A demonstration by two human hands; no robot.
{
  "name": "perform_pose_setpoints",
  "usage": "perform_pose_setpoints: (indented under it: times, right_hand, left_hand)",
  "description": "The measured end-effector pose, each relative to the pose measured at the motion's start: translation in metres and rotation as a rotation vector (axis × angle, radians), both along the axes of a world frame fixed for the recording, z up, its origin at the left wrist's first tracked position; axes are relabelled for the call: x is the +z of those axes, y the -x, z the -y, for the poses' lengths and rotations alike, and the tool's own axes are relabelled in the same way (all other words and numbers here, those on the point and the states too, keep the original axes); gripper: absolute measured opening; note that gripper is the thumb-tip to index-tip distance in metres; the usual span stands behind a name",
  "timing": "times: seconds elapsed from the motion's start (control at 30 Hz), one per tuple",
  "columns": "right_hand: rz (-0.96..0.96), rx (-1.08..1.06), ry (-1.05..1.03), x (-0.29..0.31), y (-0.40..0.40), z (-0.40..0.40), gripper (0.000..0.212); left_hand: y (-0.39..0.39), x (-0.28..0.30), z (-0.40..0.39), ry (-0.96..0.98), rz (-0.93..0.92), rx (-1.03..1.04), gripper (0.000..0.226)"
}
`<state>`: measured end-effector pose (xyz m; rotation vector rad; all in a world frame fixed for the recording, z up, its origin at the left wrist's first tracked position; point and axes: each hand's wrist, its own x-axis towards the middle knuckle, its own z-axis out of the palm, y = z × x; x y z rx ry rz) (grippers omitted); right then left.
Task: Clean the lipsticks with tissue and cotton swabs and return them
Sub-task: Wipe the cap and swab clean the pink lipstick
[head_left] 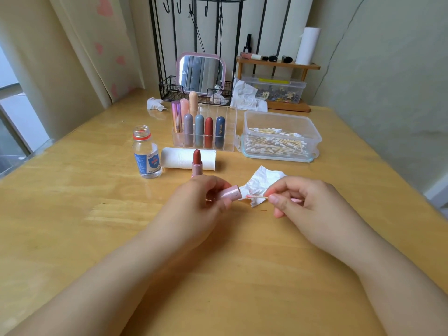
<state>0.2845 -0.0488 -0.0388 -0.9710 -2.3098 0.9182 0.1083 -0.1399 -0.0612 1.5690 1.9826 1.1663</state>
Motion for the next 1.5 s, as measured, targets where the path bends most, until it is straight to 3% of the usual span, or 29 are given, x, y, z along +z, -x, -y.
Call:
perform_pose_setpoints:
  times: [0.27, 0.43, 0.6, 0.77, 0.93, 1.1, 1.27, 1.4, 1.5]
  right_hand:
    - [-0.098, 0.070, -0.131, 0.007, -0.001, 0.004, 0.021]
    - [-0.001, 0.113, -0.498, -0.001, -0.001, -0.003, 0.014]
    - [0.042, 0.221, -0.640, 0.001, -0.002, -0.002, 0.023]
    - [0.042, 0.090, -0.773, -0.001, -0.001, -0.003, 0.025]
    - [0.071, 0.195, -0.762, 0.000, -0.003, -0.002, 0.024]
    - [0.033, 0.096, -0.766, -0.003, -0.001, -0.003, 0.022]
    - [0.051, 0.201, -0.643, -0.001, -0.005, -0.001, 0.024]
    - [0.010, 0.122, -0.719, 0.000, -0.003, -0.003, 0.015]
    - [0.061, 0.130, -0.705, 0.001, -0.005, -0.004, 0.019]
  left_hand:
    - [-0.001, 0.002, 0.003, -0.001, 0.150, -0.135, 0.020]
    - [0.000, 0.001, 0.004, -0.072, 0.187, -0.185, 0.016]
    - [0.000, -0.002, 0.002, -0.044, 0.182, -0.193, 0.019]
    - [0.001, -0.001, 0.003, -0.031, 0.246, -0.254, 0.020]
    - [0.000, -0.001, 0.002, -0.018, 0.264, -0.262, 0.016]
    - [0.000, -0.001, 0.002, -0.018, 0.251, -0.262, 0.020]
    - [-0.001, -0.001, 0.003, -0.048, 0.238, -0.258, 0.020]
    - [-0.003, -0.001, 0.003, -0.007, 0.229, -0.286, 0.019]
    - [-0.001, -0.001, 0.003, -0.011, 0.240, -0.277, 0.028]
